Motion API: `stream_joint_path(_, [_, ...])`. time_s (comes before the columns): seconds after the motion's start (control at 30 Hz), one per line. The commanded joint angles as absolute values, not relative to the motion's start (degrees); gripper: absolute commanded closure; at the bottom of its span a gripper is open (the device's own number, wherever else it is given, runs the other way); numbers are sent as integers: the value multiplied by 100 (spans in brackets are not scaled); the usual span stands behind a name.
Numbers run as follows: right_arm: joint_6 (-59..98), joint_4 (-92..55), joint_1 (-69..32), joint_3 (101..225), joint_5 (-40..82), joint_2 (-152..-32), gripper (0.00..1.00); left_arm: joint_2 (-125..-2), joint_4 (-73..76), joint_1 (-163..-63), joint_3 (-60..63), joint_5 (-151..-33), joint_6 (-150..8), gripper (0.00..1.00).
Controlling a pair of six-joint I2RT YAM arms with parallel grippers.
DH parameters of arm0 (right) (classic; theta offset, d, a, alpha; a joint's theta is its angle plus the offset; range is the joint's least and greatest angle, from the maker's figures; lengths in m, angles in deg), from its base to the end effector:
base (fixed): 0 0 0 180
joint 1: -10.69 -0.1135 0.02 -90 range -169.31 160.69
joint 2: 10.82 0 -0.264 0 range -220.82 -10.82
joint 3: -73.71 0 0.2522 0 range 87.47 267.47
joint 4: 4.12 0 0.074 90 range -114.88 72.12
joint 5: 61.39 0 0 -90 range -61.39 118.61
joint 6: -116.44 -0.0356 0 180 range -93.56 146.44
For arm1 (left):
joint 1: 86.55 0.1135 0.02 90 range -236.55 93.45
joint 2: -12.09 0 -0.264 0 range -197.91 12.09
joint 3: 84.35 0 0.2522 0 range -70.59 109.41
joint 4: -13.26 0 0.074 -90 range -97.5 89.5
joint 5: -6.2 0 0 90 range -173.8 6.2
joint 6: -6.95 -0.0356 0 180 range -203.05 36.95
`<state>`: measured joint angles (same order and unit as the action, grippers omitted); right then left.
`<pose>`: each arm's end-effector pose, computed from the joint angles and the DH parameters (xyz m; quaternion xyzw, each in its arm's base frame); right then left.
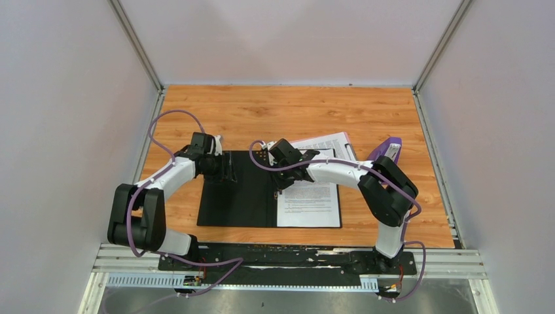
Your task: Put the files into the folder
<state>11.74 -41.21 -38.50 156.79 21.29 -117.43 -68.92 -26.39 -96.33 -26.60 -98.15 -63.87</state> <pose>0.2451 0.2908 0.1705 -0.3016 0.9171 0.1863 0.1821 0.2546 -0.0528 0.1781 -0.0499 0.9637 -0.1757 0.1946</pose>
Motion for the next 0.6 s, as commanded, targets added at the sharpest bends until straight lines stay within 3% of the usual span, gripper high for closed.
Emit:
stream_joint_path(0.0, [1512, -4708, -3838, 15146, 3095, -12129, 97, -7000, -2572, -9657, -2551, -9559, -6341, 30])
stream_joint_path(0.3, [1514, -4633, -3833, 15269, 2748, -11989, 95, -6957, -1912, -9793, -2512, -10341, -5850, 32])
stream_joint_path(0.57, [1484, -4933, -3835, 15634, 2527, -11901, 92, -7481, -1898, -10140, -2199, -10116, -5741, 31])
